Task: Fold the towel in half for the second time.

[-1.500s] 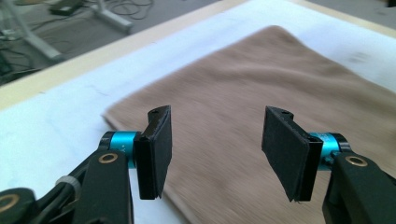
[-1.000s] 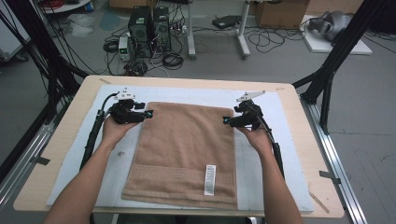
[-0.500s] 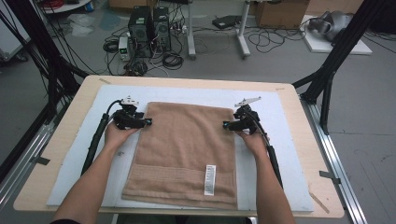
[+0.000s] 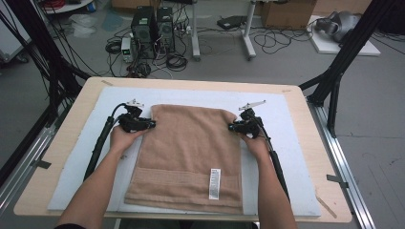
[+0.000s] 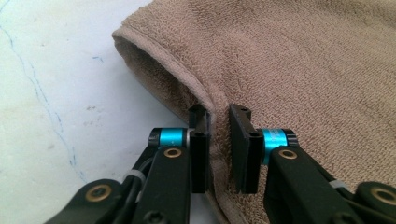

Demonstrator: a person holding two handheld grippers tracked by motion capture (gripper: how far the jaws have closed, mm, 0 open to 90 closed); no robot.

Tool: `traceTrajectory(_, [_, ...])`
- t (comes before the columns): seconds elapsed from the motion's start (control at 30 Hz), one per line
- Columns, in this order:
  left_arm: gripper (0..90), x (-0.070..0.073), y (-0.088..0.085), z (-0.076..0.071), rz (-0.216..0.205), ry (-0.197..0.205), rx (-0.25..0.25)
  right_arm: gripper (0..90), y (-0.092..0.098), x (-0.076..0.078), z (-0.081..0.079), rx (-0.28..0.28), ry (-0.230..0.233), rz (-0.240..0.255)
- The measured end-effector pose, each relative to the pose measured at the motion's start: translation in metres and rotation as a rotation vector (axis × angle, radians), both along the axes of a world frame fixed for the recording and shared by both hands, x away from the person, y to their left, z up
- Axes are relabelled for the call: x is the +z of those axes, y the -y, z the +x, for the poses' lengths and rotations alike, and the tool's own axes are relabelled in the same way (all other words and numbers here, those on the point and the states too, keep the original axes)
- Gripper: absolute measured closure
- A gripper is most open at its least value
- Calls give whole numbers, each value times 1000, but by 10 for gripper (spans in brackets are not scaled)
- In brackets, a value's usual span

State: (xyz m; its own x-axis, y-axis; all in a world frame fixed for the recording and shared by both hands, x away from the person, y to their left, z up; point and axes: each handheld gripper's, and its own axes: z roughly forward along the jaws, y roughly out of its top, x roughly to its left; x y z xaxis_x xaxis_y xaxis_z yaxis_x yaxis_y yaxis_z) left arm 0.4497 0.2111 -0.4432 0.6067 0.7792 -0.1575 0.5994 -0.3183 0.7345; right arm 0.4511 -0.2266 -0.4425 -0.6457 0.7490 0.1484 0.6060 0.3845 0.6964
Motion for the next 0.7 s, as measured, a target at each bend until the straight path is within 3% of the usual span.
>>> traceTrajectory(0.1, [816,1,-1,-1,-1,-5,6,808,1,1,0,6,-5,6])
traceTrajectory(0.23, [824,8,-1,-4,6,27,0,813,2,9,-3,28,12,3])
traceTrajectory(0.5, [826,35,-6,-22,-27,140,-32,814,8,41,-19,77,98,39])
traceTrajectory(0.6, [826,47,-10,-35,-29,174,-53,813,10,55,-30,105,128,68])
traceTrajectory(0.7, [827,58,-12,-57,-19,254,-72,812,9,71,-47,147,155,77])
